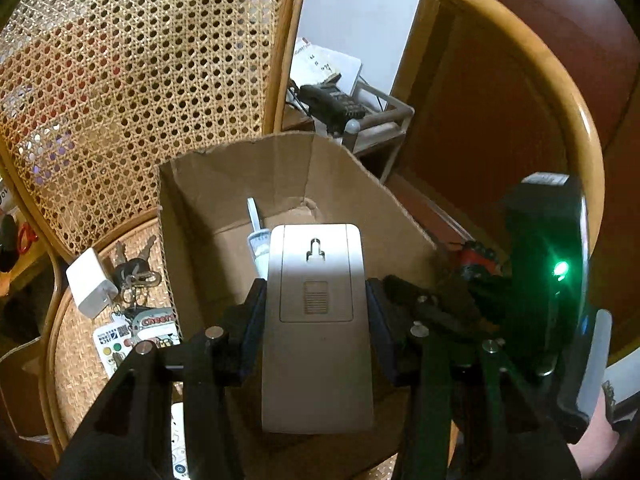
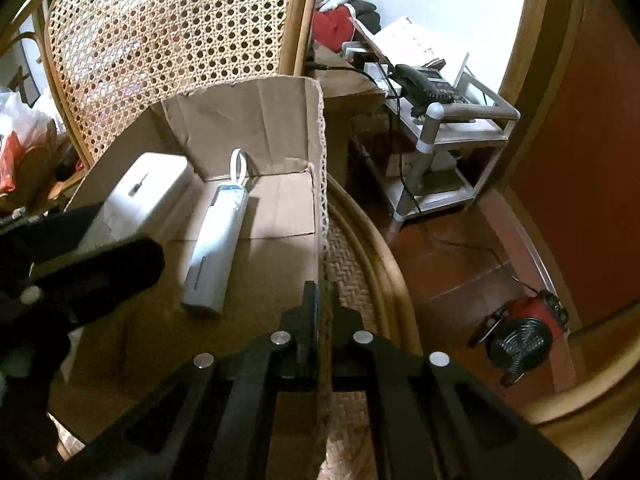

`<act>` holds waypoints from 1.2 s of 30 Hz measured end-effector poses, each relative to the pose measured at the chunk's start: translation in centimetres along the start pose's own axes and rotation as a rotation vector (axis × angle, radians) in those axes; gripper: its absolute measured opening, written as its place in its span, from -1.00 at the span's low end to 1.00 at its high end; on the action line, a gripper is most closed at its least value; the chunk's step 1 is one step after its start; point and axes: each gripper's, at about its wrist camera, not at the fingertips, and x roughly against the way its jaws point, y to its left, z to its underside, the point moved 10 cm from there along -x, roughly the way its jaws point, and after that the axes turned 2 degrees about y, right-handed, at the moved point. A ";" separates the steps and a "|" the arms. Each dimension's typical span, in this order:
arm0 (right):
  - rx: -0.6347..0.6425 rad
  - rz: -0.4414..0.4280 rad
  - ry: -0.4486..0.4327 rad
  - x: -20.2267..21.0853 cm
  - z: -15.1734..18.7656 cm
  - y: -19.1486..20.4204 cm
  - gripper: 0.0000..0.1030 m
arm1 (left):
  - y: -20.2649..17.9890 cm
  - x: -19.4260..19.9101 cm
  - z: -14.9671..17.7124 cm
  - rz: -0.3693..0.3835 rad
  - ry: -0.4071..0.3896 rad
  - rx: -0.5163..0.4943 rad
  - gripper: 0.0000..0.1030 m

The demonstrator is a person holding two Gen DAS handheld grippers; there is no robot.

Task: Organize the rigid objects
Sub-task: 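Carry the flat white device into the box and release it, then grasp the white charger cube with the left tool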

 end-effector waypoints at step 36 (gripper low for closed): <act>0.029 0.006 0.000 0.1 0.0 0.2 -0.91 | 25.0 -2.0 3.4 -0.431 0.053 0.457 0.88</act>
